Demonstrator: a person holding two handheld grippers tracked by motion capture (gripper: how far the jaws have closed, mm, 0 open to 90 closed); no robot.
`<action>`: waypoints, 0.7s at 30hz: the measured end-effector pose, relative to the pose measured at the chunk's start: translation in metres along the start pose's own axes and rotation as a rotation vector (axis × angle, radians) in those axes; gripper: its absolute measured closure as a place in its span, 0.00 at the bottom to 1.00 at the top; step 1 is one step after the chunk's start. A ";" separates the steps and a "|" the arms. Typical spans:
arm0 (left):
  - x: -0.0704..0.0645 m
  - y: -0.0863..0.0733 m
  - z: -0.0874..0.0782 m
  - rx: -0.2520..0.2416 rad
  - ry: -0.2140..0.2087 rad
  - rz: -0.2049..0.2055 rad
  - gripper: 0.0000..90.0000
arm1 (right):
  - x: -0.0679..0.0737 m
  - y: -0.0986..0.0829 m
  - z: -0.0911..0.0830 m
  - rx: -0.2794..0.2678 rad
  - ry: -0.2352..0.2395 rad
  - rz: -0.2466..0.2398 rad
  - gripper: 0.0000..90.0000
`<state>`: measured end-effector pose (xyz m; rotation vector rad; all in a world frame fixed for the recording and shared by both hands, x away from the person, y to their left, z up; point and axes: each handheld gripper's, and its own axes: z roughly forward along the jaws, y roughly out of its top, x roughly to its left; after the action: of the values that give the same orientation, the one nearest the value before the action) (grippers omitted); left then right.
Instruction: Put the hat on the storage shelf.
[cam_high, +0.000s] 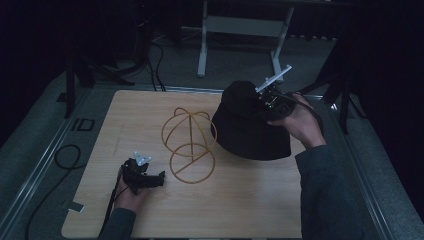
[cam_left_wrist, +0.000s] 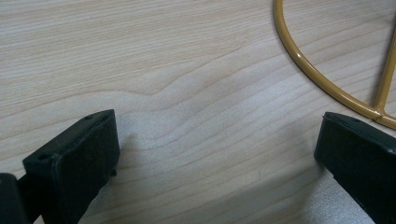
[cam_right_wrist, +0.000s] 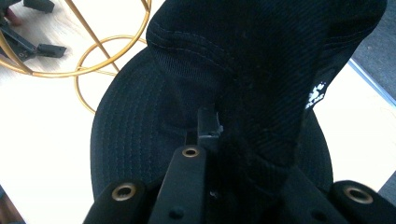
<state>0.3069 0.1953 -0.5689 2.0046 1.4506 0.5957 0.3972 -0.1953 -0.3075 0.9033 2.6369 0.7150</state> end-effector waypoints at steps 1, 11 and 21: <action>0.000 0.000 0.000 0.000 0.000 0.000 0.00 | 0.000 0.000 0.000 -0.001 0.000 0.001 0.98; 0.000 0.000 0.000 -0.001 0.000 0.000 0.00 | -0.003 0.003 -0.007 -0.016 -0.004 0.008 0.98; 0.000 0.000 0.000 0.000 0.000 0.000 0.00 | -0.005 0.001 -0.016 -0.036 -0.006 0.005 0.98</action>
<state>0.3069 0.1953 -0.5689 2.0044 1.4505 0.5961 0.3951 -0.2036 -0.2927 0.9009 2.6084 0.7573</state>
